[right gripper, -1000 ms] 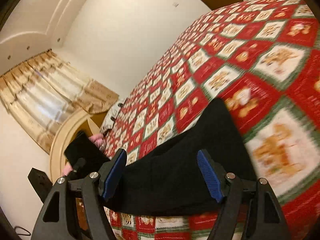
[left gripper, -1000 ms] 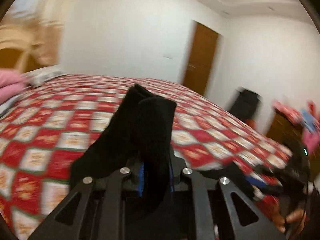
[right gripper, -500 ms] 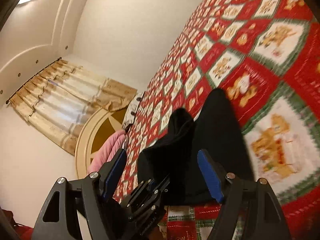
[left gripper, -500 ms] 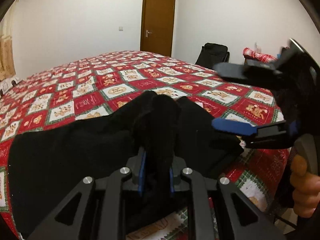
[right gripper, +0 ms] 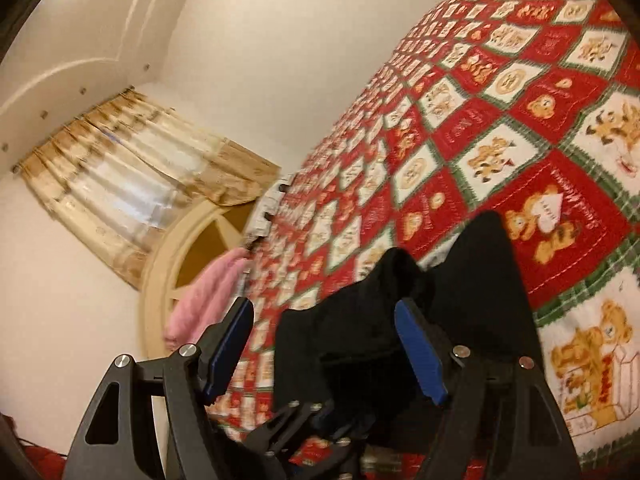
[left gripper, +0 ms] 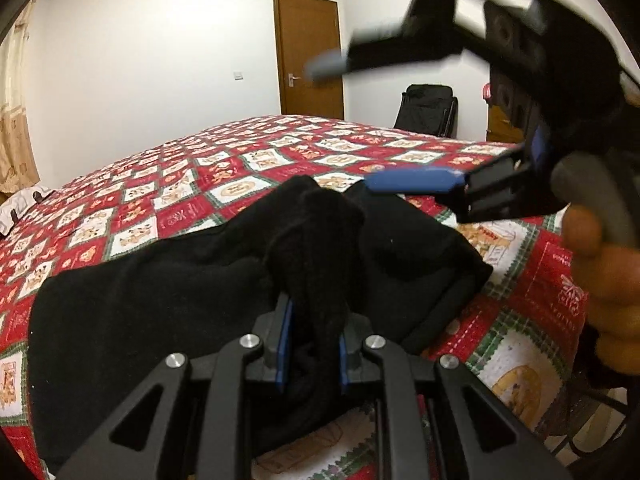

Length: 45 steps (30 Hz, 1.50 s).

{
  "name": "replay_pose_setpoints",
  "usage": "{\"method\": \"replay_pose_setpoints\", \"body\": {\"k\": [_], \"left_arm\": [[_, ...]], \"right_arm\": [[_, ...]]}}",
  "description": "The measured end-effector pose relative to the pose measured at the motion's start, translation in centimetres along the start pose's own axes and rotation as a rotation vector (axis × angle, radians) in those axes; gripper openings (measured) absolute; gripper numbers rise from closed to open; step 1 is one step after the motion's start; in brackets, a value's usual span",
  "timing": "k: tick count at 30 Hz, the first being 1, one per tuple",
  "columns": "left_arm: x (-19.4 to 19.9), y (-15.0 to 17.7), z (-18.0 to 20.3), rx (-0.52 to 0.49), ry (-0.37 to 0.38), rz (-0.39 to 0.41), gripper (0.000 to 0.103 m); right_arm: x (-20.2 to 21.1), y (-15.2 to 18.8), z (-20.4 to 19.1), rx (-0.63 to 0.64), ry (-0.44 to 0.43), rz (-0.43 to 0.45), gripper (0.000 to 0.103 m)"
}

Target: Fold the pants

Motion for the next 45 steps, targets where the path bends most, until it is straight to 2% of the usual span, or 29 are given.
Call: {"method": "replay_pose_setpoints", "body": {"k": [1, 2, 6, 8, 10, 13, 16, 20, 26, 28, 31, 32, 33, 34, 35, 37, 39, 40, 42, 45], "left_arm": [[0.2, -0.1, -0.1, 0.012, 0.006, 0.005, 0.019], [0.4, -0.2, -0.2, 0.028, 0.017, 0.012, 0.019], [0.9, -0.2, 0.1, 0.010, 0.023, 0.027, 0.019], [0.8, -0.1, 0.4, -0.011, 0.013, 0.027, 0.019], [0.8, -0.1, 0.3, -0.014, 0.009, 0.023, 0.019], [0.8, -0.4, 0.7, -0.020, 0.019, 0.015, 0.019], [1.2, -1.0, 1.7, -0.063, 0.019, 0.037, 0.019], [1.3, -2.2, 3.4, -0.092, 0.048, 0.062, 0.019], [-1.6, -2.0, 5.0, -0.078, 0.108, -0.012, 0.021], [-2.2, -1.3, 4.8, -0.062, 0.121, -0.063, 0.024], [-1.6, -1.2, 4.2, -0.022, 0.163, -0.105, 0.029], [-1.2, -1.4, 3.9, -0.012, 0.175, -0.117, 0.034], [-0.4, -1.7, 3.2, 0.009, 0.185, -0.128, 0.044], [0.1, -2.0, 2.5, 0.026, 0.181, -0.127, 0.049], [1.1, -2.5, 1.4, 0.053, 0.170, -0.113, 0.060], [2.6, -2.9, 0.0, 0.086, 0.150, -0.082, 0.065], [3.9, -3.5, -1.9, 0.103, 0.121, -0.056, 0.065], [4.5, -3.8, -2.9, 0.108, 0.092, -0.043, 0.065], [4.8, -4.2, -5.0, 0.121, 0.041, -0.025, 0.066], [3.8, -3.7, -7.9, 0.131, -0.085, -0.053, 0.066]], "right_arm": [[-0.4, 0.2, 0.6, 0.004, 0.049, -0.019, 0.075], [-0.8, 0.4, 1.1, -0.001, 0.060, -0.028, 0.075], [-2.7, 1.5, 1.4, 0.001, 0.038, -0.080, 0.074], [-3.5, 1.7, 1.1, 0.027, 0.028, -0.104, 0.058], [-3.9, 1.8, 1.7, 0.031, 0.063, -0.130, 0.023], [-3.6, 1.9, 2.5, 0.042, 0.092, -0.142, 0.018], [-2.2, 1.3, 1.5, 0.108, 0.093, -0.125, 0.018], [-0.5, -0.1, 1.4, 0.135, 0.092, -0.107, 0.018], [0.8, -0.7, 4.4, 0.139, 0.173, -0.121, 0.018], [0.3, 0.0, 5.9, 0.132, 0.202, -0.147, 0.018], [0.3, 0.3, 7.1, 0.079, 0.183, -0.129, 0.019], [0.4, 0.3, 7.2, 0.062, 0.174, -0.125, 0.020], [0.5, 0.2, 7.2, 0.056, 0.169, -0.127, 0.022], [0.7, 0.1, 7.1, 0.045, 0.161, -0.132, 0.026], [1.2, 0.0, 7.1, 0.021, 0.148, -0.135, 0.028], [2.8, -0.3, 7.3, -0.041, 0.112, -0.124, 0.040], [5.2, -0.7, 7.4, -0.072, 0.115, -0.055, 0.048], [6.4, -1.0, 7.3, -0.068, 0.133, -0.014, 0.048], [7.8, -1.4, 6.0, -0.003, 0.149, 0.030, 0.048], [7.2, -1.3, 2.2, 0.168, 0.166, 0.006, 0.048]]}}
Point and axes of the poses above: each gripper's, at about its wrist camera, not at the fingertips, and x roughly against the way its jaws point, z to its right, y to its underside, the point moved 7 cm from there along -x, roughly the way its jaws point, and after that the axes turned 4 degrees about x, right-handed, at the moved point
